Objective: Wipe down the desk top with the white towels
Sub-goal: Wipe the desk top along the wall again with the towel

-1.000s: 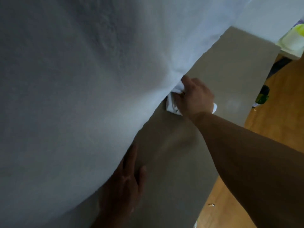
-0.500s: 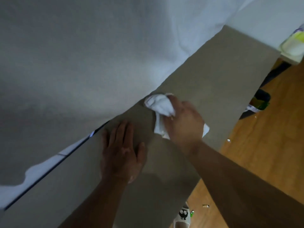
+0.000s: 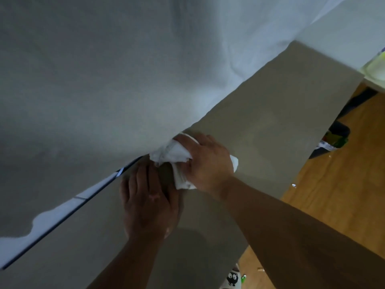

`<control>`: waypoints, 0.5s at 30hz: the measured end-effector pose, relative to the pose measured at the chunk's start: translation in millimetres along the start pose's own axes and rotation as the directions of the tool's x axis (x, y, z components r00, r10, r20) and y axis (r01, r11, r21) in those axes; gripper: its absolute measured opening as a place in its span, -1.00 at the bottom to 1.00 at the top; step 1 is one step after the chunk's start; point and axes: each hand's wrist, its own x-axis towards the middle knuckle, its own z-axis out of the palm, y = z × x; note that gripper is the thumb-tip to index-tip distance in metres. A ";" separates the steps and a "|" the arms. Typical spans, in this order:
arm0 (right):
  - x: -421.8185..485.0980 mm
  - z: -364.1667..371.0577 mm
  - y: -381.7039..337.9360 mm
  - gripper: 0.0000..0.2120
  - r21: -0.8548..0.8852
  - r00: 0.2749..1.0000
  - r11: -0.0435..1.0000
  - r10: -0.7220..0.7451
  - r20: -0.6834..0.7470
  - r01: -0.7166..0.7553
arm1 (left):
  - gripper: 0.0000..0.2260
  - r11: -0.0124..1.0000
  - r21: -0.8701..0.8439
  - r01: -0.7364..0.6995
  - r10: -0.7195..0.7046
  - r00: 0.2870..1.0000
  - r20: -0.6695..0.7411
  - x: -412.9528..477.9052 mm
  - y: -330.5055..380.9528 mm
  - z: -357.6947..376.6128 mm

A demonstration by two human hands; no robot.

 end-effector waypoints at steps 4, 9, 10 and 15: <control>38.5 5.8 5.6 -0.72 0.017 0.996 0.997 0.079 -0.042 -0.078 | -0.42 1.000 0.023 0.000 -0.001 1.000 0.021 -0.9 0.2 0.6; 48.5 8.1 8.1 -0.68 0.052 0.996 0.996 0.070 -0.056 -0.067 | -0.46 0.998 0.053 -0.028 0.026 0.999 0.028 0.3 0.0 2.4; 48.0 6.5 8.6 -0.65 0.065 0.997 0.997 0.053 -0.062 -0.049 | -0.46 0.997 0.065 -0.037 0.035 0.999 0.030 0.2 0.6 2.0; 59.9 -5.4 32.2 -0.56 0.068 0.999 0.998 0.012 -0.038 -0.010 | -0.44 0.998 0.024 -0.055 0.055 0.998 0.014 31.3 24.8 -0.6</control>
